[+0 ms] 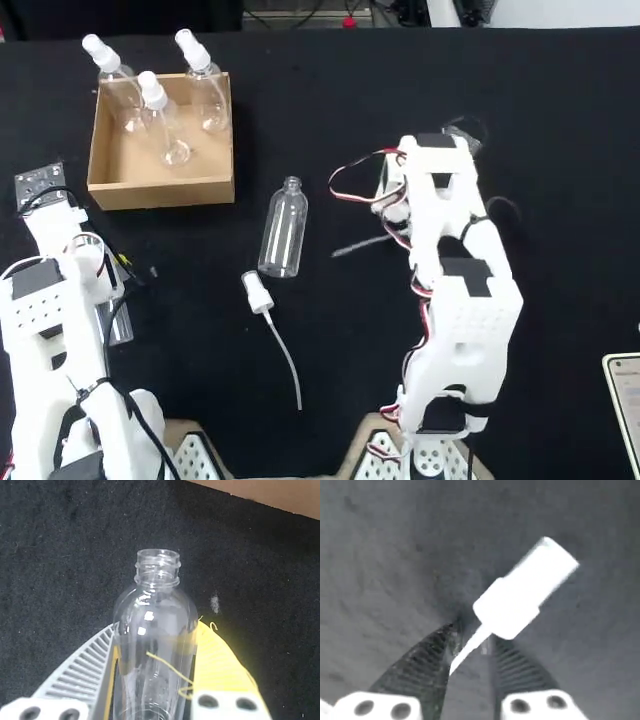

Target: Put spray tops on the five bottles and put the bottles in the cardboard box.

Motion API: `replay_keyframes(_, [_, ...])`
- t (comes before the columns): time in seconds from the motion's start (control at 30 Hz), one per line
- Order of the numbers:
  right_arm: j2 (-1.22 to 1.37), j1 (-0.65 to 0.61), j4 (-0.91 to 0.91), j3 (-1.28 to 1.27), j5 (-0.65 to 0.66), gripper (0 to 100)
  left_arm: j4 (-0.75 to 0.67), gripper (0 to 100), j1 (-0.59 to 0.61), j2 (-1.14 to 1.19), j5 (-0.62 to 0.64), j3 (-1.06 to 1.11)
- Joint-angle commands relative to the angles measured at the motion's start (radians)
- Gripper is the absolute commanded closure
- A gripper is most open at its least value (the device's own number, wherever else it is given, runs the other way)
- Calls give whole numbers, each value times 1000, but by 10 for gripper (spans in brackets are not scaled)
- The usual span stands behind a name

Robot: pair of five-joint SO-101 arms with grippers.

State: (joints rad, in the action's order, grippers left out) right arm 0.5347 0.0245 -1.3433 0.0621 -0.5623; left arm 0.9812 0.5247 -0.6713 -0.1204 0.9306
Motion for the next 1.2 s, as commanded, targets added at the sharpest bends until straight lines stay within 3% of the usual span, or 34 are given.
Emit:
replay_keyframes(0.0, [-8, 34, -54, 85, 158, 967, -18, 922, 7, -29, 8, -13])
replay_keyframes(0.2, [-8, 48, -71, 81, 554, 988, -18, 922, 7, -29, 8, -13])
replay_keyframes(0.37, [-81, 57, 32, -81, 717, 988, -18, 922, 7, -29, 8, -13])
replay_keyframes(0.53, [-363, 48, 269, -441, 833, 988, -18, 922, 5, -29, 8, -13])
replay_keyframes(0.63, [-526, 48, 350, -596, 850, 971, -18, 922, 5, -29, 8, -16])
replay_keyframes(0.87, [-601, 14, 178, -638, 890, 714, -18, 922, 5, -29, 8, -13])
replay_keyframes(0.97, [-605, 14, 114, -547, 887, 709, -18, 922, 7, -29, 8, -13])
replay_keyframes(1.17, [-595, 14, 87, -334, 726, 735, -18, 922, 10, -29, 8, -13])
